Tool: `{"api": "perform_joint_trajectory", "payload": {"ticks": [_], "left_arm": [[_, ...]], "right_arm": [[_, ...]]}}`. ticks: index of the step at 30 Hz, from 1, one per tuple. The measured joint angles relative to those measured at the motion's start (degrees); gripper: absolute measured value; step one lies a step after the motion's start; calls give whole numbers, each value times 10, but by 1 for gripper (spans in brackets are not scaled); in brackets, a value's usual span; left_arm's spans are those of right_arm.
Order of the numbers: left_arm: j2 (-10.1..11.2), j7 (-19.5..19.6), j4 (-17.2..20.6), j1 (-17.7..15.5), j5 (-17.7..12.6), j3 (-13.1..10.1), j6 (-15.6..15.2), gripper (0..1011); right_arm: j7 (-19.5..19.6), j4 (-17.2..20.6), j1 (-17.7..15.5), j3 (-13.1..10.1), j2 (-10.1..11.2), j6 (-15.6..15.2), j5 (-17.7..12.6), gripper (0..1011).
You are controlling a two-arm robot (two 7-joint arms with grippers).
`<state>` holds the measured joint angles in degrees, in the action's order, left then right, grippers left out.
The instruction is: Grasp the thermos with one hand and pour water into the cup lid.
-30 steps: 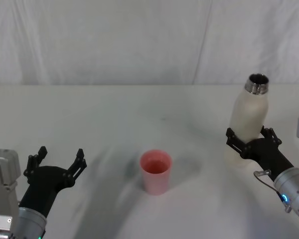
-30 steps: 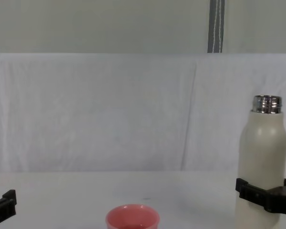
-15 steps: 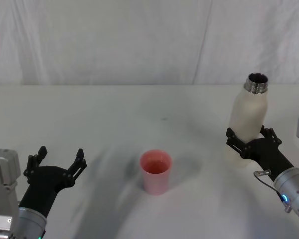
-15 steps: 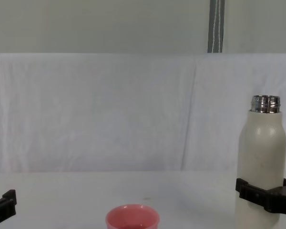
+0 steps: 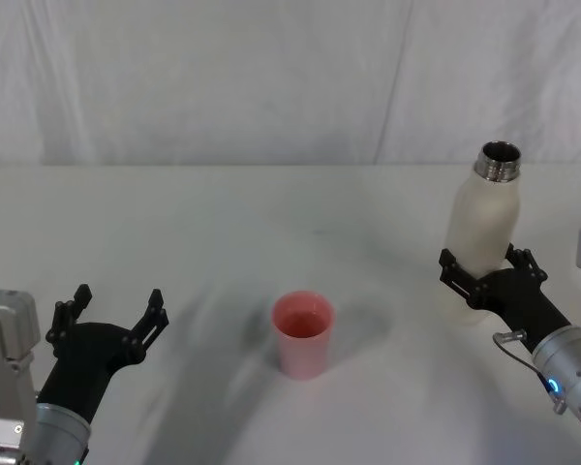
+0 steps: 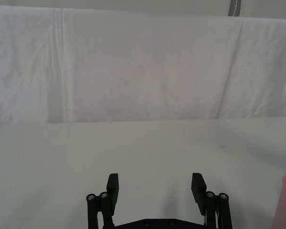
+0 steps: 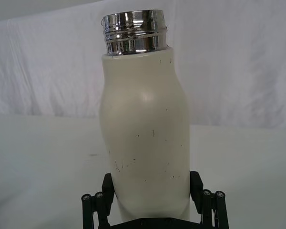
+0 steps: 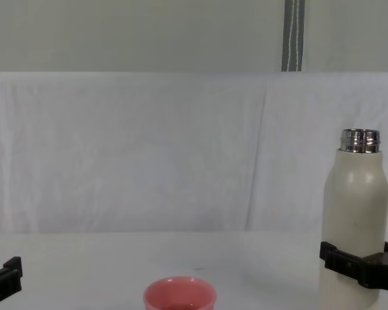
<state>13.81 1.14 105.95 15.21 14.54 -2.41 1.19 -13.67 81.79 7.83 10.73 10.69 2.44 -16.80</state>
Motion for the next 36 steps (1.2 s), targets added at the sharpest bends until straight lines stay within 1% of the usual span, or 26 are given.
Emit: {"api": "perform_joint_trajectory", "payload": {"ticks": [16,36], "left_arm": [[0,0,0,0,0,0,0,1001],[0,0,0,0,0,0,0,1001]], "right_arm": [[-2,0,-1,0,1,4,-1,1001],[-11,-5,-10,0,9,10,-6,1001]]}}
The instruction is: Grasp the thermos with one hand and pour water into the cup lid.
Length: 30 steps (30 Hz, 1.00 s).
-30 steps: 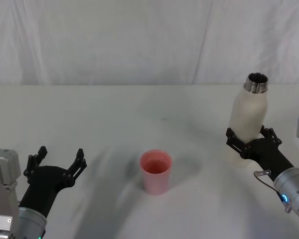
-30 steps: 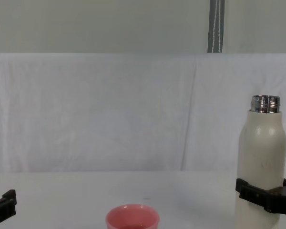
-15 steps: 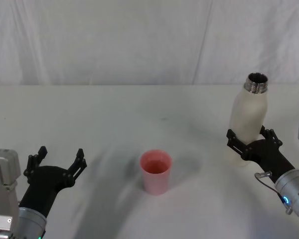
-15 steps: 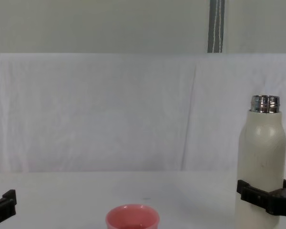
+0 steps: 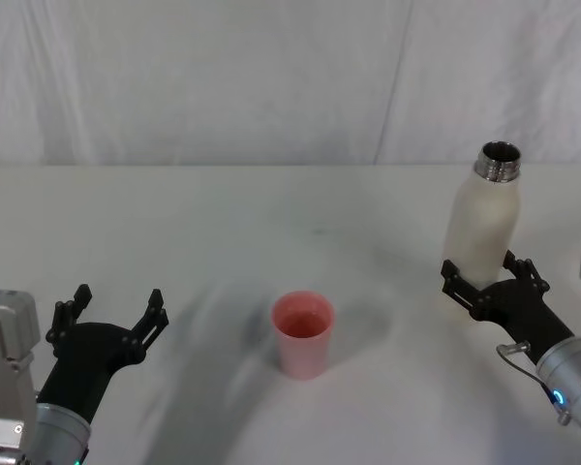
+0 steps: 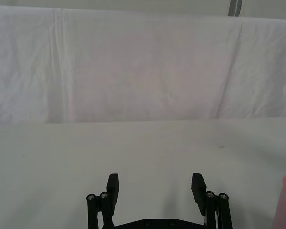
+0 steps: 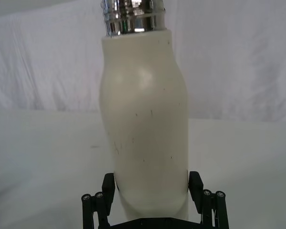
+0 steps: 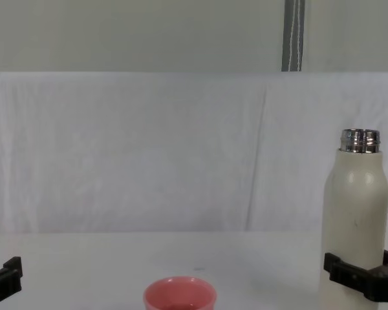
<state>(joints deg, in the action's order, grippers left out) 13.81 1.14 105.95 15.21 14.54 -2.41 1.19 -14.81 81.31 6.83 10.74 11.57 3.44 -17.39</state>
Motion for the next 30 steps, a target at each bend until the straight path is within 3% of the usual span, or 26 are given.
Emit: {"api": "perform_joint_trajectory", "payload": {"ticks": [21,30], "left_arm": [[0,0,0,0,0,0,0,1001],[0,0,0,0,0,0,0,1001]], "right_arm": [[-2,7,-31,-4,10,-2,-5,1001],[3,45,-63,-14,18,4,-7,1001]]}}
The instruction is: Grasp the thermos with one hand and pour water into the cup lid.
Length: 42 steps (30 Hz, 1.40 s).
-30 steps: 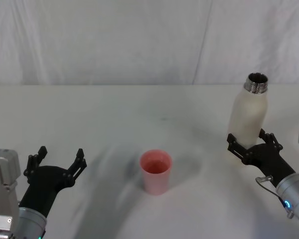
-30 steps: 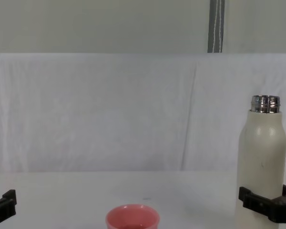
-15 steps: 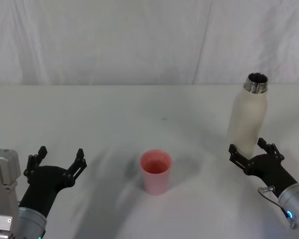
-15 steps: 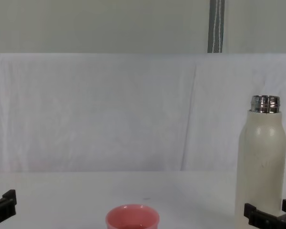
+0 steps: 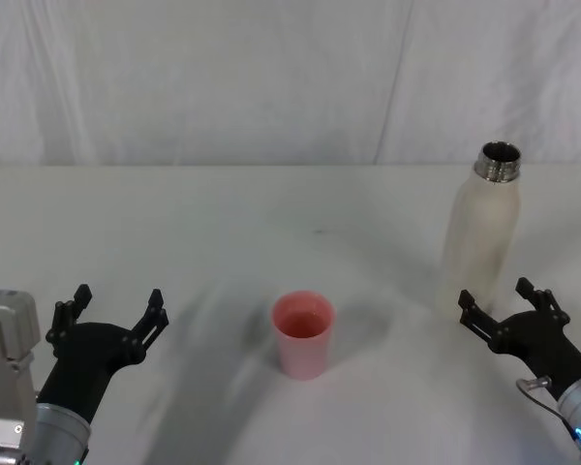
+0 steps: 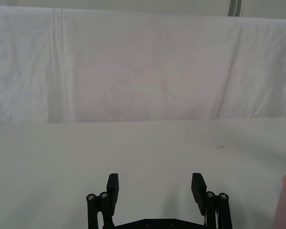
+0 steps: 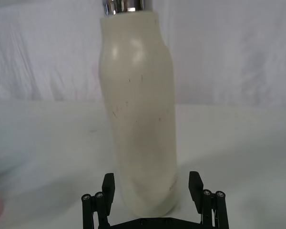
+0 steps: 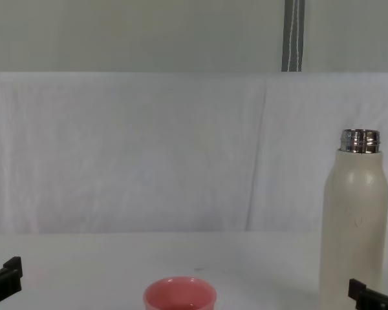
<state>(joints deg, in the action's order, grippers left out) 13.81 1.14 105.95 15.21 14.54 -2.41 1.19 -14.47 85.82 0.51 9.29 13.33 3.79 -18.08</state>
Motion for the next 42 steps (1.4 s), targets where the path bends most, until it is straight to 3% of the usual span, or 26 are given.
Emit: {"api": "perform_joint_trajectory", "payload": {"ticks": [19,42], "left_arm": [[0,0,0,0,0,0,0,1001],[0,0,0,0,0,0,0,1001]], "right_arm": [[14,88,-64,-15,4,17,4,1001],[42,131,-79,-9,-1,-9,77,1001]]}}
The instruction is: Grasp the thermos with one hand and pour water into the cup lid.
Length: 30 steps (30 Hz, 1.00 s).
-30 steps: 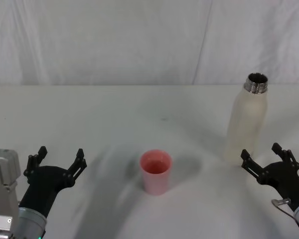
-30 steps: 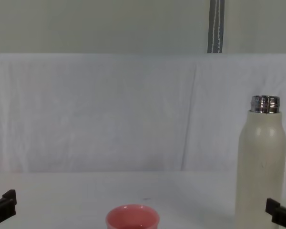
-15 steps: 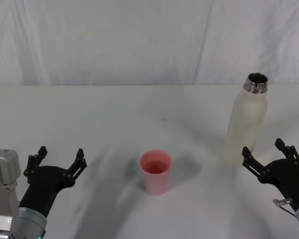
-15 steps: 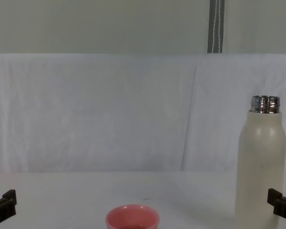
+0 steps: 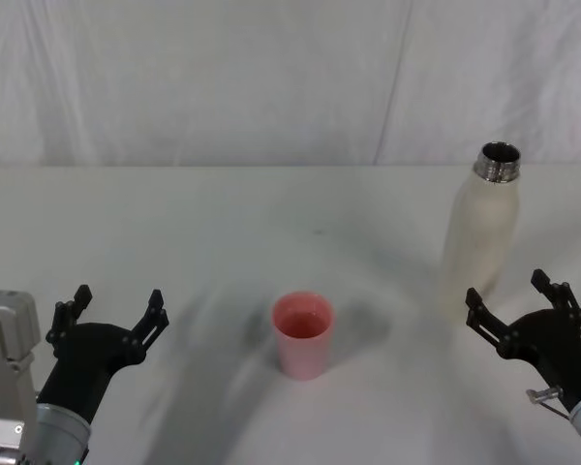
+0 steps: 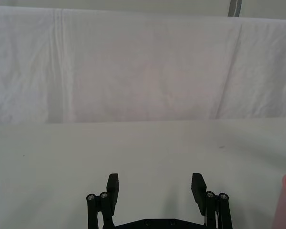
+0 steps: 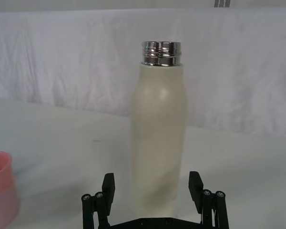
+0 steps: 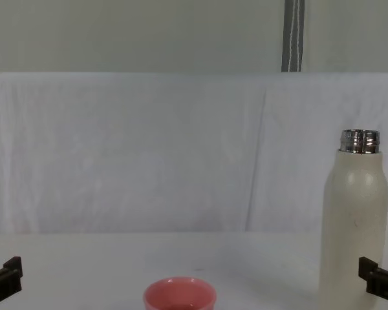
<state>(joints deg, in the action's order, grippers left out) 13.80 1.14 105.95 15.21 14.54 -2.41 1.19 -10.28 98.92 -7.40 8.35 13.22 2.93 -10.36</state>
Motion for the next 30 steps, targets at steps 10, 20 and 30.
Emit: {"api": "perform_joint_trajectory", "payload": {"ticks": [10,20,30], "left_arm": [[0,0,0,0,0,0,0,1001],[0,0,0,0,0,0,0,1001],[0,0,0,0,0,0,0,1001]], "right_arm": [[-2,5,-6,6,-8,9,12,1001],[-6,0,-11,14,-14,21,22,1001],[-8,-8,-13,11,-19,30,22,1001]]}}
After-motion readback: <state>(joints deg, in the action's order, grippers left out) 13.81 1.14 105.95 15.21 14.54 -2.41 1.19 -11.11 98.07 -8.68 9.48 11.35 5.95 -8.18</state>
